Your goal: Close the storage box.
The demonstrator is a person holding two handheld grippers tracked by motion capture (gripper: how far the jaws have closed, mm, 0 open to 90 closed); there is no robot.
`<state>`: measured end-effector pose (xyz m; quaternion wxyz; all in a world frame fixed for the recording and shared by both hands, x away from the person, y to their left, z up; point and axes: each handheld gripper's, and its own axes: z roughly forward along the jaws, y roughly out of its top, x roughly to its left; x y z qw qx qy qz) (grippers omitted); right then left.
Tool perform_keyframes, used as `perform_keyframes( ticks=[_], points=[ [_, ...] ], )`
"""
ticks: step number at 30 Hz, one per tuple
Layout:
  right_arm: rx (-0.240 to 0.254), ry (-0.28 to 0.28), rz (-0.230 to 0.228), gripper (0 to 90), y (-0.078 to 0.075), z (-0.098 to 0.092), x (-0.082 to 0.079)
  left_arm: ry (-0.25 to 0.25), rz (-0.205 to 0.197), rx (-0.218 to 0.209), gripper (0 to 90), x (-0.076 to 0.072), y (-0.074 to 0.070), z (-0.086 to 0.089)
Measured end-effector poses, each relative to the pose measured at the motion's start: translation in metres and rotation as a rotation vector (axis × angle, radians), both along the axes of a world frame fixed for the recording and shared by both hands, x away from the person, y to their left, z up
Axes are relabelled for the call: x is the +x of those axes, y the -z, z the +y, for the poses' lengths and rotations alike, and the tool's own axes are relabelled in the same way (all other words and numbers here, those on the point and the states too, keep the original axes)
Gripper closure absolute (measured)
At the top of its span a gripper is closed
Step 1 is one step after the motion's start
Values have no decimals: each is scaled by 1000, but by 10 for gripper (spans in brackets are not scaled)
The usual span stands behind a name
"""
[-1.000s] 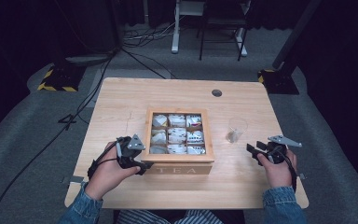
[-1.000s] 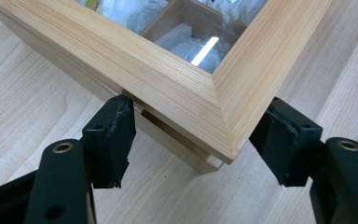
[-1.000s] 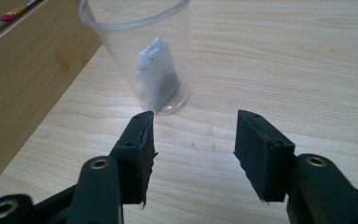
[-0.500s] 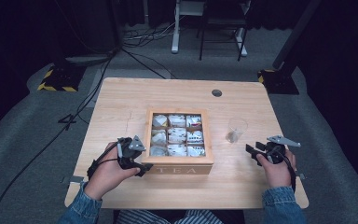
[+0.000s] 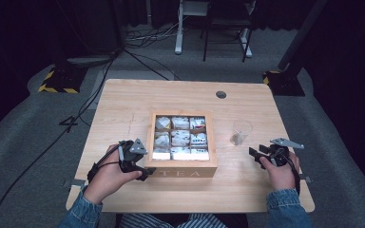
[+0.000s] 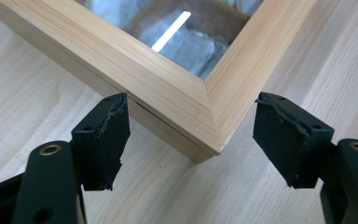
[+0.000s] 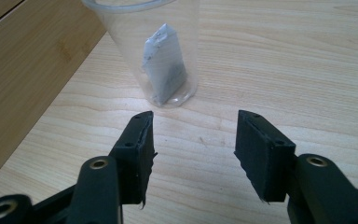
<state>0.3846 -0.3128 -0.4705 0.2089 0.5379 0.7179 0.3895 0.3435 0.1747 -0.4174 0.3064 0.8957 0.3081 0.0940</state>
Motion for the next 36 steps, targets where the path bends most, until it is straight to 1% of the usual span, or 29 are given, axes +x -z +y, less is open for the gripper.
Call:
perform_keyframes(
  ticks=[4, 9, 12, 14, 16, 18, 20, 23, 26, 28, 29, 32, 33, 36],
  points=[
    [4, -1, 6, 479, 0, 1, 0, -18, -31, -42, 271, -2, -9, 8],
    [-1, -4, 3, 461, 1, 1, 3, -43, -101, -112, 258, -4, -20, 20],
    [-7, -5, 2, 454, 1, 3, 4, -74, -144, -130, 243, -5, -26, 32],
    [-12, -8, 0, 451, 2, 3, 4, -98, -161, -142, 239, -3, -28, 41],
    [-17, -6, 2, 442, 2, 3, 5, -123, -179, -140, 228, -1, -30, 49],
    [-24, -2, 6, 424, 3, 2, 5, -152, -187, -142, 224, 2, -29, 57],
    [-29, -2, 11, 405, 5, 0, 6, -177, -190, -145, 221, 7, -26, 64],
    [-37, -9, 16, 386, 8, -2, 7, -212, -204, -128, 221, 14, -21, 73],
    [-42, -12, 15, 376, 10, -5, 7, -233, -206, -138, 220, 21, -14, 81],
    [-49, -15, 15, 372, 11, -7, 9, -255, -204, -131, 221, 26, -8, 86],
    [-54, -14, 16, 370, 13, -8, 10, -263, -208, -121, 220, 28, -5, 89],
    [-77, -14, 26, 369, 16, -10, 11, -299, -193, -119, 220, 36, 6, 98],
    [-79, -13, 28, 368, 17, -10, 12, -311, -186, -126, 220, 38, 10, 101],
    [-87, -14, 29, 365, 19, -10, 13, -346, -171, -119, 220, 45, 22, 110]
  ],
)
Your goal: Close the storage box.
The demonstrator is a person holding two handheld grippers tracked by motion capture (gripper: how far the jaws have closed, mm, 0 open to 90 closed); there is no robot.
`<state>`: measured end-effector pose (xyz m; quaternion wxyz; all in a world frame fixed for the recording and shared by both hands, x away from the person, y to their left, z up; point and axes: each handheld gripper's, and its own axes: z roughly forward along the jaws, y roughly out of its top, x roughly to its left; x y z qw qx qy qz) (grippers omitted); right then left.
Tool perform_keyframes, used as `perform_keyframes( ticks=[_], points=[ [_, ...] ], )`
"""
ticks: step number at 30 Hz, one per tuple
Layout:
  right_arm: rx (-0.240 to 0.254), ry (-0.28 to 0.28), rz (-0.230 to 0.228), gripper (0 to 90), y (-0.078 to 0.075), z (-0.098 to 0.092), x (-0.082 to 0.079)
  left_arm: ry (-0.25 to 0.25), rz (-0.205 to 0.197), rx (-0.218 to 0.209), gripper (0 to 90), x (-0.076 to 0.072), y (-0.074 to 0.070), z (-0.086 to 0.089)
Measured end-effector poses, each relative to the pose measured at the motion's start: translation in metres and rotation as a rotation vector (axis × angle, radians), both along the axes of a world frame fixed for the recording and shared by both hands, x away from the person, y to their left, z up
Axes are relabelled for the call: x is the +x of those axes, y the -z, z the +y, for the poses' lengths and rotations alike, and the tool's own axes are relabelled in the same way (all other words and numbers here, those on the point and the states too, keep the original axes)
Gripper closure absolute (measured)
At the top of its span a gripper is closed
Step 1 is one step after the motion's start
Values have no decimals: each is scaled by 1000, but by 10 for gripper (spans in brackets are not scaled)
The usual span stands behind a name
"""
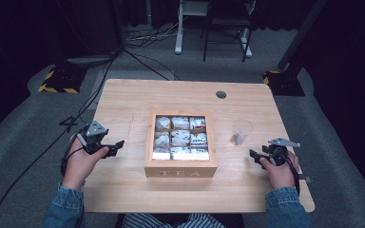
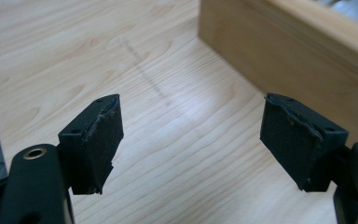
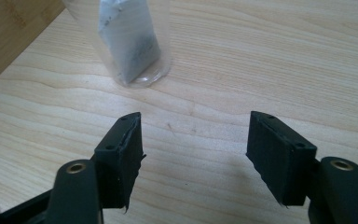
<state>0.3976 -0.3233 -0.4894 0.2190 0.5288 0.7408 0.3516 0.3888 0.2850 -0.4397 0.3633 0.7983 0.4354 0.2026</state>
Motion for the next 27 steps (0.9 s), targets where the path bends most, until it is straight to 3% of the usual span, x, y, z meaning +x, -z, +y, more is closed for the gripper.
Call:
perform_keyframes(
  ticks=[3, 14, 19, 27],
  points=[
    [-43, -17, 2, 353, 3, 1, 1, -22, 5, 8, 220, 6, 9, 8],
    [-52, -26, -6, 332, 12, 1, 3, -34, 33, -2, 206, 22, 41, 9],
    [-52, -30, -22, 304, 14, 1, 5, -36, 27, 29, 190, 27, 51, 7],
    [-54, -32, -19, 293, 14, 1, 6, -41, 83, 34, 175, 31, 64, 3]
  ],
)
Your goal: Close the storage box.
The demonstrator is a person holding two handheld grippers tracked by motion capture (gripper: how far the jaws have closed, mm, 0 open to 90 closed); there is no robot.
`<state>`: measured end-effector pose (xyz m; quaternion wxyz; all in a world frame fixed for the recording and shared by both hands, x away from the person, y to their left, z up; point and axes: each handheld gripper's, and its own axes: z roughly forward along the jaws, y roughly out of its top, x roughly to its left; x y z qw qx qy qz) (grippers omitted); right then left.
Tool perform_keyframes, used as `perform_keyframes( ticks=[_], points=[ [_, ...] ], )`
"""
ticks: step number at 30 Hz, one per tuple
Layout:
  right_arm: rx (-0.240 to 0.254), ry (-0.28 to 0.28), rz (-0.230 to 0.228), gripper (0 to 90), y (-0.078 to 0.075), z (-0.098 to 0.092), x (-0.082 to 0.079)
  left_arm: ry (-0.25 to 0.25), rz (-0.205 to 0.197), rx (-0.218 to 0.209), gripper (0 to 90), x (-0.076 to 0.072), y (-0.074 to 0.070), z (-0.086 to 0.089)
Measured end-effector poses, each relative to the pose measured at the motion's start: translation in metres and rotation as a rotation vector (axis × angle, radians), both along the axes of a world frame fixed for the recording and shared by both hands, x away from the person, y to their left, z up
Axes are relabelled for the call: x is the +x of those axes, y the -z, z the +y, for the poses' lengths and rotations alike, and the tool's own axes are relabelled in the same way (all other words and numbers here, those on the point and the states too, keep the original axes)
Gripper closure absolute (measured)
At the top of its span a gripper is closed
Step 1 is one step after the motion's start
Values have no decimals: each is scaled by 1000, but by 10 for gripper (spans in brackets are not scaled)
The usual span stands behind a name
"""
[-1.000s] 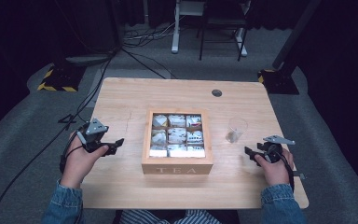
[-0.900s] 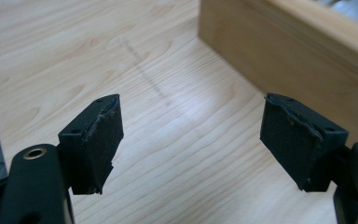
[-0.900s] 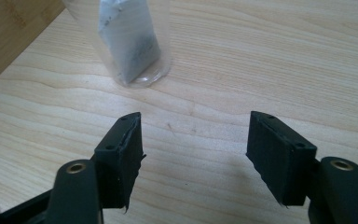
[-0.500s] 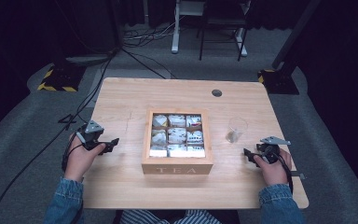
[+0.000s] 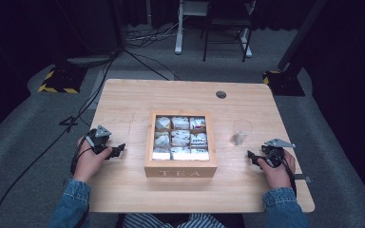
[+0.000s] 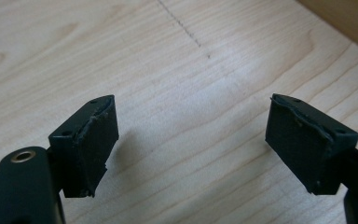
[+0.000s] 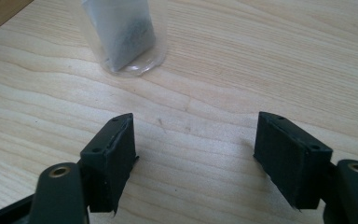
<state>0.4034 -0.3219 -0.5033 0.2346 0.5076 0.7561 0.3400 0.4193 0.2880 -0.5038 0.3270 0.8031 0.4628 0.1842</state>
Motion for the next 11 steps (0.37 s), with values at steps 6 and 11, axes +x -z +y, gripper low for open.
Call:
perform_keyframes(
  ticks=[6, 11],
  points=[
    [0, 0, 0, 293, 0, 0, 0, -13, 18, -13, 146, 1, 0, 0],
    [-1, 1, 0, 274, 0, 0, 0, 0, 26, -10, 109, 2, 1, -1]
  ],
)
